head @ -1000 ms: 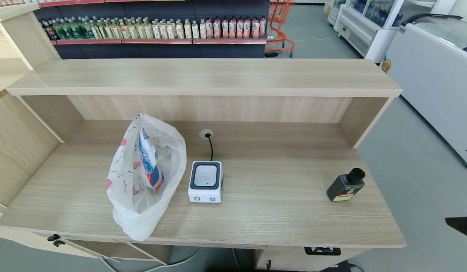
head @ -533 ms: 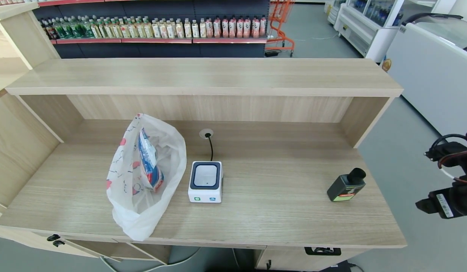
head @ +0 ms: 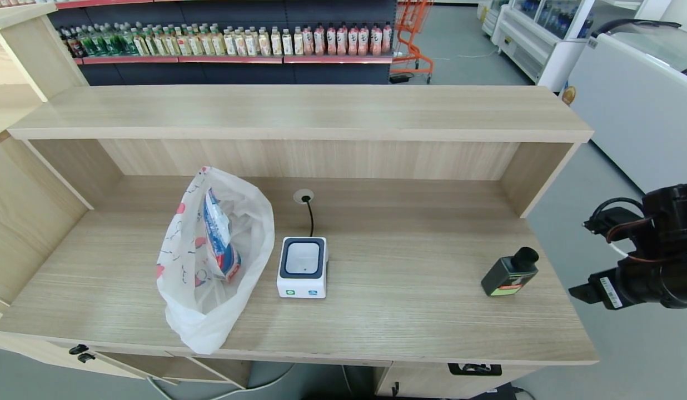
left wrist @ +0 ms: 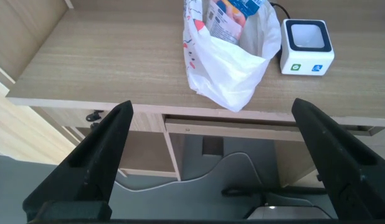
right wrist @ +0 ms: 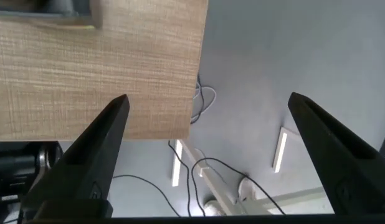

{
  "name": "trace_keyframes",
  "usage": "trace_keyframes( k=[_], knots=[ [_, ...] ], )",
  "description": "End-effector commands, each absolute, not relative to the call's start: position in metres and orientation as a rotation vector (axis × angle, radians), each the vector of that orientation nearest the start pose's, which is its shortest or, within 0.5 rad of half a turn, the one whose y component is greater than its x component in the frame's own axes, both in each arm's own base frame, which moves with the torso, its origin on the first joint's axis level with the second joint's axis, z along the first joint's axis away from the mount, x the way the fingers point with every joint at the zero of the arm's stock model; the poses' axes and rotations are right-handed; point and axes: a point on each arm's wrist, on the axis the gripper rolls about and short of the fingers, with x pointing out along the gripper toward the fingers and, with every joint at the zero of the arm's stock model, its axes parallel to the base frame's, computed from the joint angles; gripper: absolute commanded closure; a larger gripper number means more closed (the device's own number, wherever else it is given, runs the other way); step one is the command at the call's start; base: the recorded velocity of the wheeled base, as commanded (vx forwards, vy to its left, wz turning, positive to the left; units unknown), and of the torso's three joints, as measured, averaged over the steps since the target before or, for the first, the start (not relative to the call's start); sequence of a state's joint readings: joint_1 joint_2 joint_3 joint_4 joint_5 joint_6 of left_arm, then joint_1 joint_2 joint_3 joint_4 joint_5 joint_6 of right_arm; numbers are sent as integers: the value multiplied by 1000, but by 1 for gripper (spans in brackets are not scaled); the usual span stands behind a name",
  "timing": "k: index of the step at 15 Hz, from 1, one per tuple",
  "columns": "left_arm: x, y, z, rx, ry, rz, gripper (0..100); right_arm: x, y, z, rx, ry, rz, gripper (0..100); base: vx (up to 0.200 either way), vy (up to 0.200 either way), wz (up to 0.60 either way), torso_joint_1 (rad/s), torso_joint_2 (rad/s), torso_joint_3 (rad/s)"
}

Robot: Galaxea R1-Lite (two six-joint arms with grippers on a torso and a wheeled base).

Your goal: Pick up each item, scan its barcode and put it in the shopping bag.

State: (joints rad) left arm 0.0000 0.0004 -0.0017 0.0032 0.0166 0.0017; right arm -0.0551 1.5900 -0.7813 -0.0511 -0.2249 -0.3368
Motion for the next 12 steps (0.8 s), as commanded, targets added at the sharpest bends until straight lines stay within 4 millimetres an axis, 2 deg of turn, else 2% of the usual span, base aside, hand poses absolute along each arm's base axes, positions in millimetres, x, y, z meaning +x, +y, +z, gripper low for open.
trace_keyframes(
  k=[1, 4, 12],
  knots=[
    [-23, 0, 76, 2, 2, 17, 0, 264, -13, 149, -390, 795, -104, 0, 0, 0, 0, 0, 0, 0],
    [-23, 0, 76, 2, 2, 17, 0, 272, -4, 147, -398, 767, -26, 0, 0, 0, 0, 0, 0, 0],
    [-23, 0, 76, 2, 2, 17, 0, 293, 12, 133, -419, 715, 44, 0, 0, 0, 0, 0, 0, 0]
  ],
)
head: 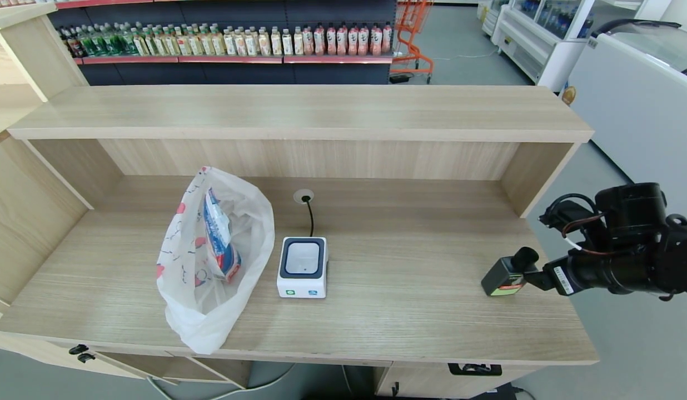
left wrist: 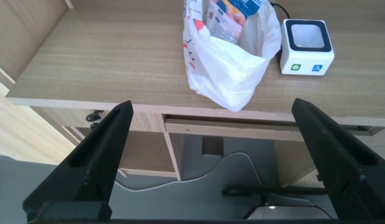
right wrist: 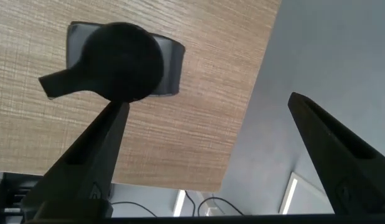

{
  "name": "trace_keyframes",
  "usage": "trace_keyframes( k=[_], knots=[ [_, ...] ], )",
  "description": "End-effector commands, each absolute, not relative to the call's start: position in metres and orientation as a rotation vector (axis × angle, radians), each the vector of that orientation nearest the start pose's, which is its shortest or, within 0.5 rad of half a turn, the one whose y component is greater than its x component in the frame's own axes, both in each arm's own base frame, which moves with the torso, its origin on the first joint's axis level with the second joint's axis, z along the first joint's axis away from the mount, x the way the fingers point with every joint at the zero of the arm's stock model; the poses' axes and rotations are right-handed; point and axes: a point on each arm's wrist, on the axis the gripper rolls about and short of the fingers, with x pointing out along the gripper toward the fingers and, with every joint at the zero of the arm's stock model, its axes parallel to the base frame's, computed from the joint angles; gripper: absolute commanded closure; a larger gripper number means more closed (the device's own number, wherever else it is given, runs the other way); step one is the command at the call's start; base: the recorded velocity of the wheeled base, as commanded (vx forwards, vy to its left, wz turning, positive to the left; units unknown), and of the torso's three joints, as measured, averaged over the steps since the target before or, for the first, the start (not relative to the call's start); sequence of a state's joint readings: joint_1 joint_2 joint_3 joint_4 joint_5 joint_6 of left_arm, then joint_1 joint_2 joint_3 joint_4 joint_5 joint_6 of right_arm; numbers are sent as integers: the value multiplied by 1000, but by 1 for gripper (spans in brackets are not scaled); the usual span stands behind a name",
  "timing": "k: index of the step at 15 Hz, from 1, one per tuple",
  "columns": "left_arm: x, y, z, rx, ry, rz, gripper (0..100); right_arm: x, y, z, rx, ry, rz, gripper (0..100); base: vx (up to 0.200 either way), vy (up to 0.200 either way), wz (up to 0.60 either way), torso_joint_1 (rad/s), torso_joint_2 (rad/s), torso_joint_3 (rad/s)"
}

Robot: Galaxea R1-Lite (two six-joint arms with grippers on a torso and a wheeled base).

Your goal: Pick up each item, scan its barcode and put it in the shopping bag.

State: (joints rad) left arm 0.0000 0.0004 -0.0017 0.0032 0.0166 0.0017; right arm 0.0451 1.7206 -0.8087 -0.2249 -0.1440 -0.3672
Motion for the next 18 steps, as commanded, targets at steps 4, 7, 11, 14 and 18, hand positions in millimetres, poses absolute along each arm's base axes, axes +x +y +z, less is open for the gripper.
trace_keyframes(
  k=[4, 7, 11, 14, 18],
  knots=[
    [-23, 0, 76, 2, 2, 17, 0, 301, 17, 126, -428, 714, 68, 0, 0, 0, 0, 0, 0, 0],
    [-23, 0, 76, 2, 2, 17, 0, 308, 24, 124, -416, 702, 126, 0, 0, 0, 0, 0, 0, 0],
    [-23, 0, 76, 2, 2, 17, 0, 318, 32, 120, -397, 686, 206, 0, 0, 0, 0, 0, 0, 0],
    [-23, 0, 76, 2, 2, 17, 0, 326, 39, 112, -401, 663, 219, 100, 0, 0, 0, 0, 0, 0],
    [-23, 0, 76, 2, 2, 17, 0, 326, 44, 107, -408, 676, 235, 100, 0, 0, 0, 0, 0, 0]
  ],
)
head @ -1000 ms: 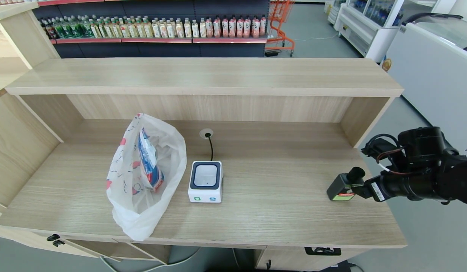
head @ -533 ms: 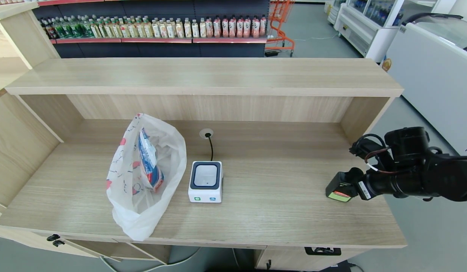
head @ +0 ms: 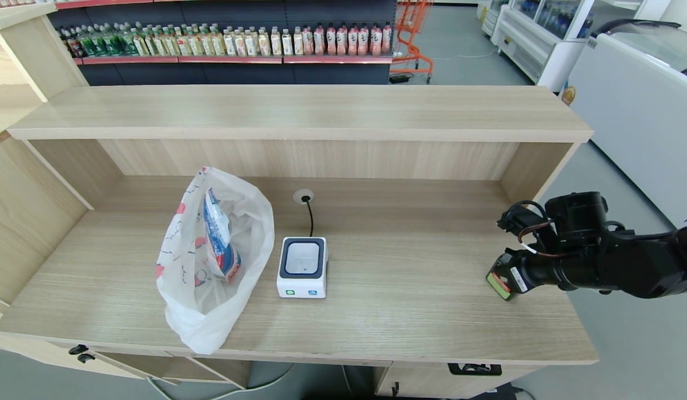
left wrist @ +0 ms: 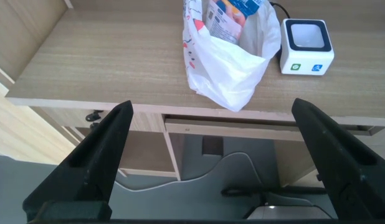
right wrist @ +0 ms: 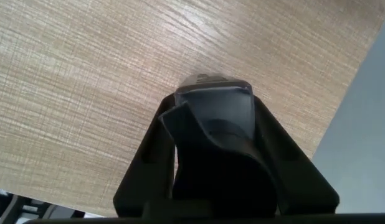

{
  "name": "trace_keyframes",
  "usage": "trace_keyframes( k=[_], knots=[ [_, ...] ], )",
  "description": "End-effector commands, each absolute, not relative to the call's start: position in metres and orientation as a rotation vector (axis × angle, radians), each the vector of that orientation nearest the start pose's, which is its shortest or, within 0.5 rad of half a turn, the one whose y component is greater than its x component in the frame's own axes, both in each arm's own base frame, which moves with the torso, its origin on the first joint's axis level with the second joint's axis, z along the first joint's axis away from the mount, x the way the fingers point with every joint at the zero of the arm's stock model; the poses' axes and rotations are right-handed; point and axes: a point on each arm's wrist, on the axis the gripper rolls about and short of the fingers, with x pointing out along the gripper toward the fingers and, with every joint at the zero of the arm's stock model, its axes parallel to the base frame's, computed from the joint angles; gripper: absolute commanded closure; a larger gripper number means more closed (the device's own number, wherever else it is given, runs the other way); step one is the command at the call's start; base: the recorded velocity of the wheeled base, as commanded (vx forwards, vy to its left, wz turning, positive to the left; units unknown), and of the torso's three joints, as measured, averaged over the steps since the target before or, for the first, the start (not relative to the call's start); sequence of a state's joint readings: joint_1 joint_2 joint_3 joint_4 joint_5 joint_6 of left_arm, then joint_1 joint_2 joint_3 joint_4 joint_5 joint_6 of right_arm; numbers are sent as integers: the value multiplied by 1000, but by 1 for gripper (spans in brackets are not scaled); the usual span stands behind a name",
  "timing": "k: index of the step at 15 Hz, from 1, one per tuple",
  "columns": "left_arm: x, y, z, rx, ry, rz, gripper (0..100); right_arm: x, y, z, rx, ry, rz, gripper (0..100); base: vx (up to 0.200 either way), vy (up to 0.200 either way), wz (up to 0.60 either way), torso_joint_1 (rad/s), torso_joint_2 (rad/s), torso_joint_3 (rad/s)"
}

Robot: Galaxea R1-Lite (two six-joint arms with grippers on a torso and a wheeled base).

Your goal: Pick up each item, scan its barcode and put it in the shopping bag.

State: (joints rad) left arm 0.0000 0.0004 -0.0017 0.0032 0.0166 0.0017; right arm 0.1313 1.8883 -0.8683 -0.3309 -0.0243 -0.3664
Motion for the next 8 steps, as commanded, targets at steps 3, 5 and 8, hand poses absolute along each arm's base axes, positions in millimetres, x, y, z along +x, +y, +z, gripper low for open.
trace_keyframes(
  k=[3, 5, 8],
  knots=[
    [-23, 0, 76, 3, 2, 17, 0, 321, 44, 117, -407, 646, 232, 100, 0, 0, 0, 0, 0, 0],
    [-23, 0, 76, 2, 2, 17, 0, 311, 43, 132, -413, 603, 225, 100, 0, 0, 0, 0, 0, 0],
    [-23, 0, 75, 2, 3, 17, 0, 286, 39, 143, -426, 578, 217, 100, 0, 0, 0, 0, 0, 0]
  ],
)
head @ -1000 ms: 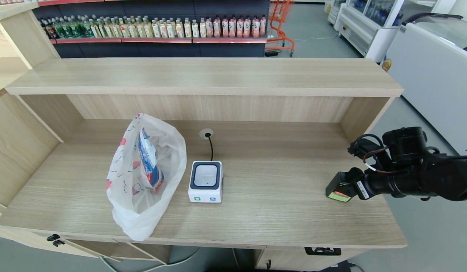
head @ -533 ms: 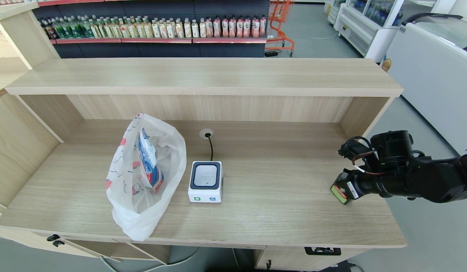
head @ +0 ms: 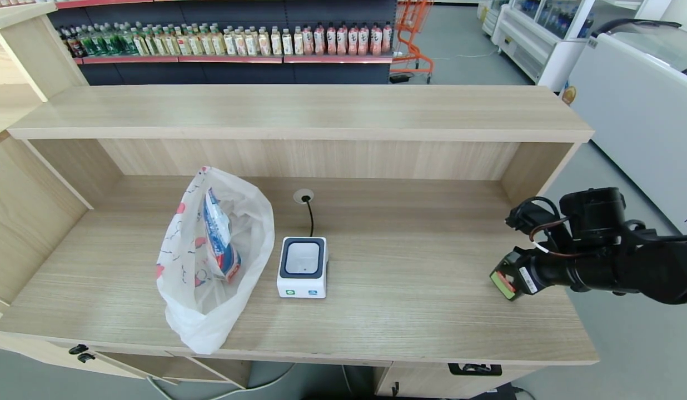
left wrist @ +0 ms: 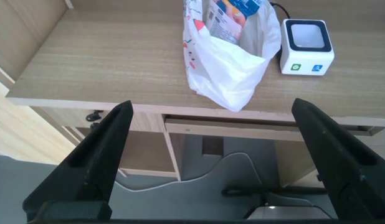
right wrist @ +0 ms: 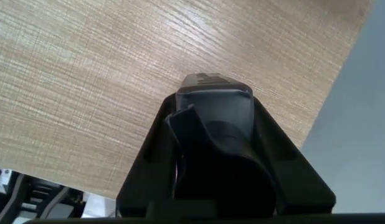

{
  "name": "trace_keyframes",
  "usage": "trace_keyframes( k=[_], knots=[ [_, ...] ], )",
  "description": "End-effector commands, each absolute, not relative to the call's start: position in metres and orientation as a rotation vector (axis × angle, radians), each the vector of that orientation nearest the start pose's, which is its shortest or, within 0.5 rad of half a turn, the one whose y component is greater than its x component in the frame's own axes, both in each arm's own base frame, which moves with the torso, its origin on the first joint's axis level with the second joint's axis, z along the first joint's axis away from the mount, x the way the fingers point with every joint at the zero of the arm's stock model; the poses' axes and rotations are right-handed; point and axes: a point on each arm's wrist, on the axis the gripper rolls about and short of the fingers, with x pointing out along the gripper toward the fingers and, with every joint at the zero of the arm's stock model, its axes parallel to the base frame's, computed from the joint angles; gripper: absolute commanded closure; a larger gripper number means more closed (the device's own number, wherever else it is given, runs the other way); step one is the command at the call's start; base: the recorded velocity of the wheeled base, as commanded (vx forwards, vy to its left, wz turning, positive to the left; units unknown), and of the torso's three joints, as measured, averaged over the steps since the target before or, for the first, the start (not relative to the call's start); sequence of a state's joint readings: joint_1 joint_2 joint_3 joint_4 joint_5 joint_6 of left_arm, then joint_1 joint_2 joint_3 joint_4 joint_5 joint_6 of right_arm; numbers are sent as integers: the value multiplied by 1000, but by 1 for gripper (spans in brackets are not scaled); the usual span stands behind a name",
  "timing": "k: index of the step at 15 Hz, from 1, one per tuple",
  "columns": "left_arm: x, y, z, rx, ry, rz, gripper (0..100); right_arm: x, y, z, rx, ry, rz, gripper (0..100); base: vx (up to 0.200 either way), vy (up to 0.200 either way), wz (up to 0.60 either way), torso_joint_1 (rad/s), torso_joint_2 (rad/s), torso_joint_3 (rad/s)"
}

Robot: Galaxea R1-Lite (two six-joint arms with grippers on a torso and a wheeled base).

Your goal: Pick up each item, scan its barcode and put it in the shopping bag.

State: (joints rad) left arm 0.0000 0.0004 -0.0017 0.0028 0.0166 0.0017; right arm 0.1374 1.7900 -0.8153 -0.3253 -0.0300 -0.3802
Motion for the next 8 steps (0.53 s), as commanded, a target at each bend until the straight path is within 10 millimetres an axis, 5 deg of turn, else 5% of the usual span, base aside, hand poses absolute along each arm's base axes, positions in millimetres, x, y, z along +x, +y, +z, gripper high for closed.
trace_keyframes(
  k=[1, 5, 8],
  knots=[
    [-23, 0, 76, 2, 2, 17, 0, 280, 38, 152, -426, 523, 206, 100, 0, 0, 0, 0, 0, 0],
    [-23, 0, 76, 2, 2, 17, 0, 248, 34, 196, -611, 274, 204, 100, 0, 0, 0, 0, 0, 0],
    [-23, 0, 76, 2, 2, 17, 0, 201, 35, 227, -829, -26, 491, 100, 0, 0, 0, 0, 0, 0]
  ],
)
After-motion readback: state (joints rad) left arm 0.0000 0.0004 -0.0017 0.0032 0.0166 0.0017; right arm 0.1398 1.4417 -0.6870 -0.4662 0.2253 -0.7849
